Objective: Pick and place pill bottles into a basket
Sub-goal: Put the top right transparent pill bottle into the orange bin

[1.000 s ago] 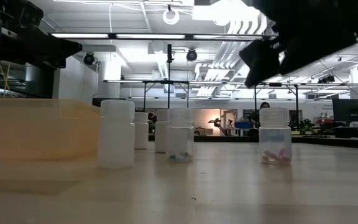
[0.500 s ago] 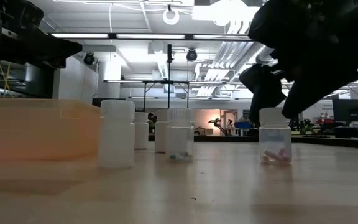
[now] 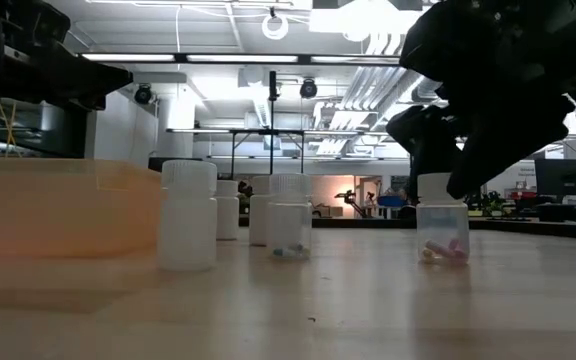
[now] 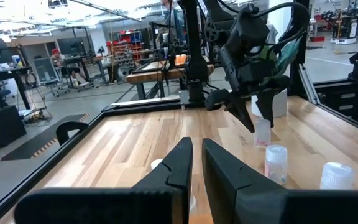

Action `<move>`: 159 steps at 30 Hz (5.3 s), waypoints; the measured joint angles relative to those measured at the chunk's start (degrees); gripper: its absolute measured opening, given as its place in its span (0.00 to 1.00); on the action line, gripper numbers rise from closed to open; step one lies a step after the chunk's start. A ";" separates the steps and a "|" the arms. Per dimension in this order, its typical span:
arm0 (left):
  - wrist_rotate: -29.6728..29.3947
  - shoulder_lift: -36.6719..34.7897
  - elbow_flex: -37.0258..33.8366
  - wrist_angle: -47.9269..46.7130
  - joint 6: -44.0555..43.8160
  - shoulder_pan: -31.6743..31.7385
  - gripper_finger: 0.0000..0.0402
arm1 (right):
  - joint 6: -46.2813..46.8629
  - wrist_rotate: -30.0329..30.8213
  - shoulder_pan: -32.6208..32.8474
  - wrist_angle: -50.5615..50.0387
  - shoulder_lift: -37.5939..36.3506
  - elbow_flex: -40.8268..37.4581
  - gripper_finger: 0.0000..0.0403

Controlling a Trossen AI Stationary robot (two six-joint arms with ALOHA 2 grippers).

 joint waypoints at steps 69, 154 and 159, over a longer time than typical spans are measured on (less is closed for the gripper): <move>5.46 47.13 20.85 11.41 -4.26 -0.02 0.71 | -13.73 -5.34 -20.15 47.95 14.98 15.39 0.34; -14.19 58.55 31.02 -42.45 -69.64 -0.02 0.46 | -13.97 -2.19 -20.72 29.65 11.47 15.28 0.48; -16.27 61.72 31.02 -42.82 -76.33 -0.02 0.46 | -13.97 -2.19 -20.72 28.89 11.47 15.28 0.48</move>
